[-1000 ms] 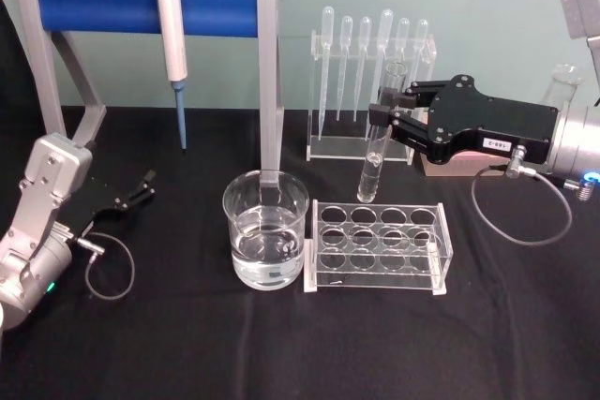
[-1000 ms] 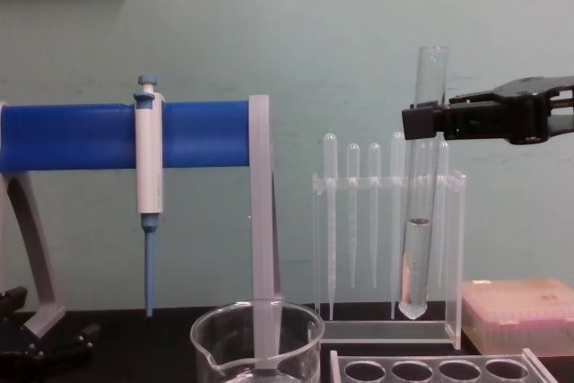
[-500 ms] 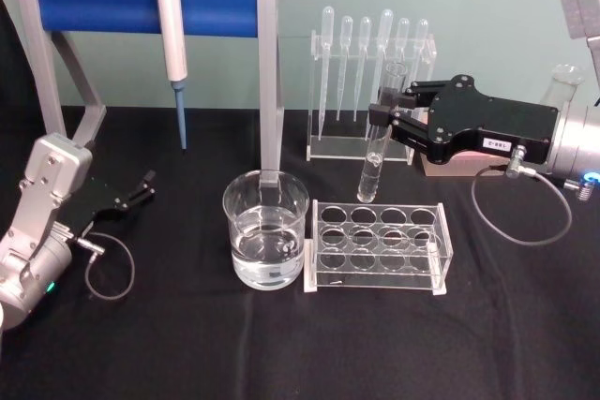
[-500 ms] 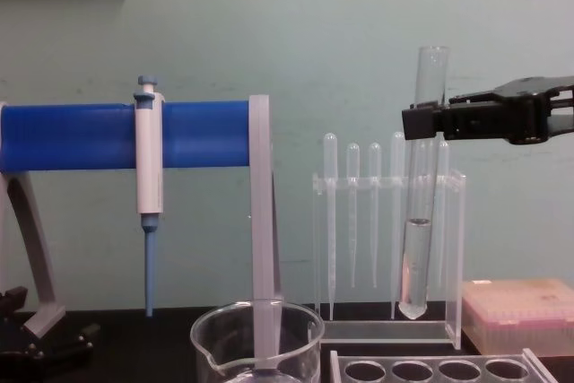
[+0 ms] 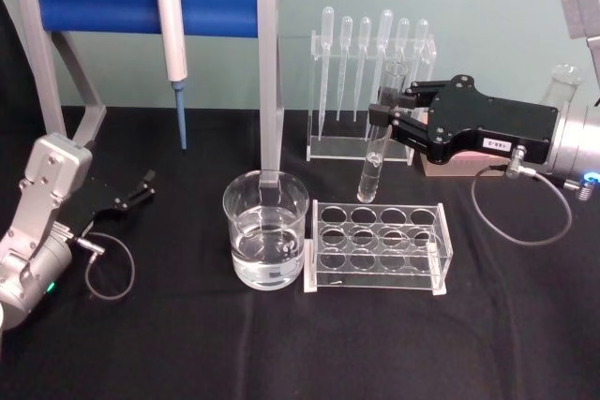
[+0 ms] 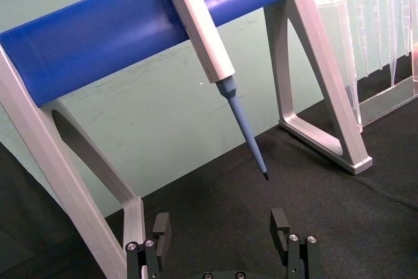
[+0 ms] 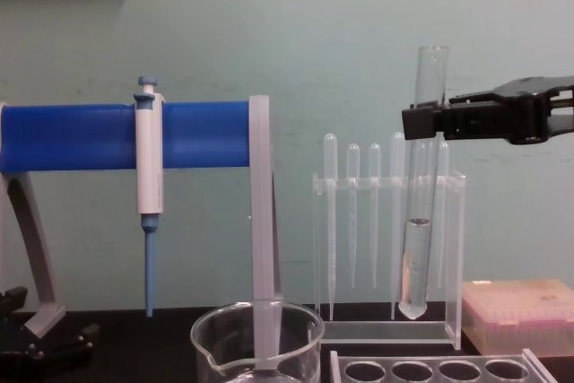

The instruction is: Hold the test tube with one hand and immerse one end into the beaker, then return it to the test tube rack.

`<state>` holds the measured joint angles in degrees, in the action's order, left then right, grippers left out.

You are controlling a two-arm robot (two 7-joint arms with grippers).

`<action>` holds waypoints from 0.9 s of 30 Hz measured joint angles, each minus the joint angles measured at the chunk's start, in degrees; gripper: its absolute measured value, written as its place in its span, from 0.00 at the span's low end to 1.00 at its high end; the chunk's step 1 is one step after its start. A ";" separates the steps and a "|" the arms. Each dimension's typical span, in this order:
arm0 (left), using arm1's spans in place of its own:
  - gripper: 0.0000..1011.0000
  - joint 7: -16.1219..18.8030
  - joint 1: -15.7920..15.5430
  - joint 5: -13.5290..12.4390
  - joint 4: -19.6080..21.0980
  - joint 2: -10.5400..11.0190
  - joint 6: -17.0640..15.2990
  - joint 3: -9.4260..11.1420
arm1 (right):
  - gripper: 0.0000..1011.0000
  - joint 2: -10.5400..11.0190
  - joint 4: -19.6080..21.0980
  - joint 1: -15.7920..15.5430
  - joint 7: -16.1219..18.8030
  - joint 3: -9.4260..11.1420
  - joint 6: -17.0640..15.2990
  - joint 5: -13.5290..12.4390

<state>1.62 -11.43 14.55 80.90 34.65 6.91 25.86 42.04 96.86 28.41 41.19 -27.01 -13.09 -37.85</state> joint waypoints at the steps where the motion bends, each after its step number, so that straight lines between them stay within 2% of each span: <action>1: 0.99 0.00 0.00 0.00 0.00 0.00 0.00 0.00 | 0.23 0.00 0.00 0.00 0.00 0.00 0.00 0.00; 27: 0.99 0.00 0.00 0.00 0.00 0.00 0.00 0.00 | 0.23 0.00 0.00 0.00 0.00 0.00 0.00 0.00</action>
<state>1.62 -11.43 14.55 80.90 34.65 6.91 25.86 42.04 96.86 28.41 41.19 -27.01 -13.09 -37.85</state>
